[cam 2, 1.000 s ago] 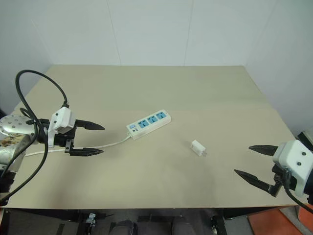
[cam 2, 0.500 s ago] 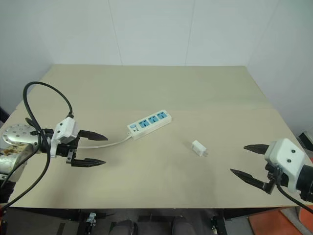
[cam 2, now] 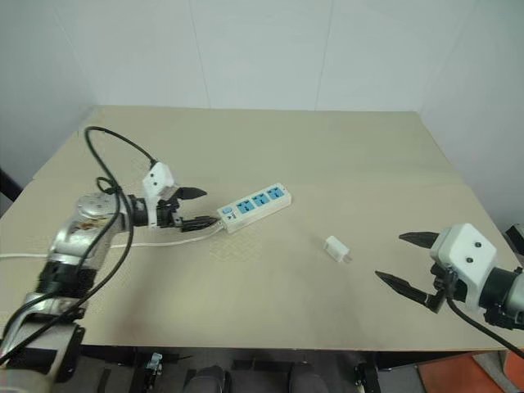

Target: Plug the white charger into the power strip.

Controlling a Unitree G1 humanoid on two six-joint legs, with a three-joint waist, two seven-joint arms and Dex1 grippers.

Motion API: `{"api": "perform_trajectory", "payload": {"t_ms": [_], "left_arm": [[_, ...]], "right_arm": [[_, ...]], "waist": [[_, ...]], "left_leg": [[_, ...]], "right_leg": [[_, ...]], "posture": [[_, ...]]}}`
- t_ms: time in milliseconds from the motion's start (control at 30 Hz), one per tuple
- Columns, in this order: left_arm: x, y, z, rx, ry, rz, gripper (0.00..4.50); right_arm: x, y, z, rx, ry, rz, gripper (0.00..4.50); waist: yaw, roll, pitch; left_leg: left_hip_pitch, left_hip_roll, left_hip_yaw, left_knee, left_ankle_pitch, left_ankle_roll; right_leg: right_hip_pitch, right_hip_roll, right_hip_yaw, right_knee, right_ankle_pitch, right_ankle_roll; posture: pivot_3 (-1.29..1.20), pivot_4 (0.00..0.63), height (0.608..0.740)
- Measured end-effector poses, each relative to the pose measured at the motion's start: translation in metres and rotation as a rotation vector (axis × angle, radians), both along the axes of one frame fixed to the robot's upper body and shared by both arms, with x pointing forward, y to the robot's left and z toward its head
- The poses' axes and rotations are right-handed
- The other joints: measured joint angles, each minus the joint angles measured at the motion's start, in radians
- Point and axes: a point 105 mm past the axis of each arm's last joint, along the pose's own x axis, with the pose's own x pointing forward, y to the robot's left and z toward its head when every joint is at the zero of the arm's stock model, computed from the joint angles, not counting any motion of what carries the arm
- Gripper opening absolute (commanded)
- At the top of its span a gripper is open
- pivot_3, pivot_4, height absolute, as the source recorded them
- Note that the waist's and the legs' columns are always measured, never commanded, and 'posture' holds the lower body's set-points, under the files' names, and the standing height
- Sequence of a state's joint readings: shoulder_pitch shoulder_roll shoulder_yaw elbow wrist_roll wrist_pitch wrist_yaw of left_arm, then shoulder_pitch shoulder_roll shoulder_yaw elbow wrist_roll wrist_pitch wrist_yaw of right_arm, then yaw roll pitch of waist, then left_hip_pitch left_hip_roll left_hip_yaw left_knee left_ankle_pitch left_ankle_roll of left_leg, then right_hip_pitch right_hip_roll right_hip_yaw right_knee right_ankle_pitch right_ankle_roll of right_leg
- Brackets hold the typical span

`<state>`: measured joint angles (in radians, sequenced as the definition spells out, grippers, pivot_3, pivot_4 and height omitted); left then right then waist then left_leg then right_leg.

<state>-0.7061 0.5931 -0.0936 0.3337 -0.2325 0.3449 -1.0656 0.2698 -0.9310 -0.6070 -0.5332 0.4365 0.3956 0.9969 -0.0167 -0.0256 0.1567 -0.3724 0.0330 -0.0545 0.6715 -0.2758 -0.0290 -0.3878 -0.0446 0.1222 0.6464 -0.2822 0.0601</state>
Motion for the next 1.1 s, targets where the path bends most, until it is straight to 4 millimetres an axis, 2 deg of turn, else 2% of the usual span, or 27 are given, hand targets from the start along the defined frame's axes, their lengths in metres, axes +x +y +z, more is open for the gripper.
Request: {"api": "perform_trajectory", "payload": {"t_ms": [133, 267, 400, 567, 733, 1100], "left_arm": [[0.009, -0.019, -0.018, -0.014, 0.045, -0.031, 4.5], [0.014, -0.027, -0.033, -0.034, 0.06, -0.037, 4.5], [0.02, -0.023, -0.038, -0.089, 0.007, 0.003, 4.5], [0.022, -0.014, -0.051, -0.098, 0.025, 0.035, 4.5], [0.019, -0.021, -0.066, -0.139, 0.039, 0.021, 4.5], [0.025, -0.033, -0.065, -0.206, -0.069, 0.039, 4.5]], "right_arm": [[0.0, 0.005, 0.003, 0.005, -0.014, 0.006, 4.49], [-0.002, 0.009, 0.004, 0.015, -0.02, 0.013, 4.49], [-0.003, 0.011, 0.004, 0.028, -0.035, 0.003, 4.49], [-0.002, 0.012, 0.005, 0.033, -0.048, -0.006, 4.49], [0.0, 0.014, 0.009, 0.04, -0.067, -0.012, 4.49], [0.0, 0.02, 0.01, 0.066, -0.082, -0.011, 4.49]], "waist": [[0.001, 0.0, 0.0], [-0.001, 0.0, 0.0], [0.001, 0.0, 0.0], [0.002, 0.0, 0.0], [0.004, 0.0, 0.0], [0.006, 0.0, 0.0]], "left_leg": [[0.0, 0.0, 0.0, 0.001, 0.0, 0.0], [0.0, 0.0, 0.0, 0.001, 0.0, 0.0], [-0.001, 0.0, 0.0, 0.002, 0.0, 0.0], [-0.001, 0.0, -0.001, 0.002, 0.0, 0.0], [-0.001, -0.001, -0.001, 0.003, 0.0, 0.0], [-0.001, -0.001, -0.001, 0.004, 0.0, 0.001]], "right_leg": [[0.0, 0.0, 0.0, 0.0, 0.0, 0.0], [0.0, 0.0, 0.0, 0.0, 0.0, 0.0], [0.0, 0.0, 0.0, 0.001, 0.0, 0.0], [0.0, 0.0, 0.0, 0.001, 0.0, 0.0], [0.0, 0.0, -0.001, 0.001, 0.0, 0.0], [0.001, 0.0, -0.001, 0.002, 0.0, 0.0]], "posture": [[0.0, 0.15, 0.74], [0.0, 0.15, 0.74], [0.0, 0.15, 0.74], [0.0, 0.15, 0.74], [0.0, 0.15, 0.74], [0.0, 0.15, 0.74]]}}
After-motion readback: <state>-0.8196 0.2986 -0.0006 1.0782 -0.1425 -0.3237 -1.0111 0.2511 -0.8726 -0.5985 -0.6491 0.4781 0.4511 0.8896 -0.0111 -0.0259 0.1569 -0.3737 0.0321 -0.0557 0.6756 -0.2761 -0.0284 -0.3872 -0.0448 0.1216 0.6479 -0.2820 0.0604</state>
